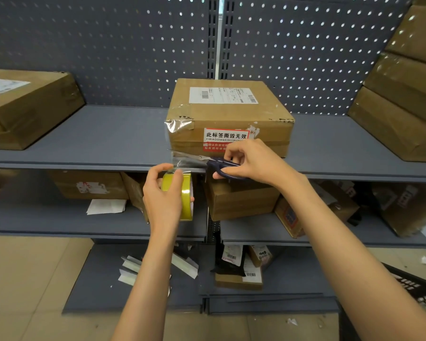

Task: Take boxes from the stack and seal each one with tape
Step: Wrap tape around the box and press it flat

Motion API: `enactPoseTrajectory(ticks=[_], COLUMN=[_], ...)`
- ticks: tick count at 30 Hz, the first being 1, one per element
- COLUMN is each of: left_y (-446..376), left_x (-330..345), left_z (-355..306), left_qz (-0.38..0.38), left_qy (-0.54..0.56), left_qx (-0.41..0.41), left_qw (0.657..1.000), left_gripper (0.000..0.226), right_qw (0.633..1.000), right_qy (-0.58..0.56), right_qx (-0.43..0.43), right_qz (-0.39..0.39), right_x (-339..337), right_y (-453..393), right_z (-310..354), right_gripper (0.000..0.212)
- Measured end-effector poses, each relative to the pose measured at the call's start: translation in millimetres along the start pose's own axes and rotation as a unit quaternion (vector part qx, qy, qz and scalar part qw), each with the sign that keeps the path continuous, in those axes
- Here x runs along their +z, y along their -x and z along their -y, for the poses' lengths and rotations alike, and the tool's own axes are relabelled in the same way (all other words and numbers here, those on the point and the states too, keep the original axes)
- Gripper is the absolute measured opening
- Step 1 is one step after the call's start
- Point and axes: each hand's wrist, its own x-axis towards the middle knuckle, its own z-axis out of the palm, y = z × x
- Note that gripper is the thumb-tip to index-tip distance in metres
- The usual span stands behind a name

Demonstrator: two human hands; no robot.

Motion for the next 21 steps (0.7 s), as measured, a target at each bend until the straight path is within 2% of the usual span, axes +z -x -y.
enactPoseTrajectory(ticks=[8, 12, 14, 21], left_y=[2.3, 7.7, 10.9, 23.1], left_x=[-3.1, -7.5, -10.3, -6.8], left_z=[0.3, 2.6, 4.0, -7.1], left_qz=[-0.027, -0.028, -0.029, 0.0], left_qy=[-0.02, -0.016, -0.02, 0.003], left_qx=[-0.009, -0.027, -0.039, -0.033], left_qw=[0.999, 0.999, 0.999, 0.999], left_gripper=[0.021, 0.014, 0.018, 0.018], right_qw=[0.999, 0.994, 0.994, 0.967], right_qy=[-0.009, -0.073, -0.059, -0.084], right_qx=[-0.005, -0.008, -0.013, 0.021], right_qz=[-0.032, -0.077, -0.095, -0.24], right_x=[6.2, 0.9, -7.9, -19.8], right_y=[6.6, 12.7, 16.2, 35.2], right_z=[5.2, 13.8, 18.8, 13.0], right_gripper=[0.043, 0.04, 0.043, 0.03])
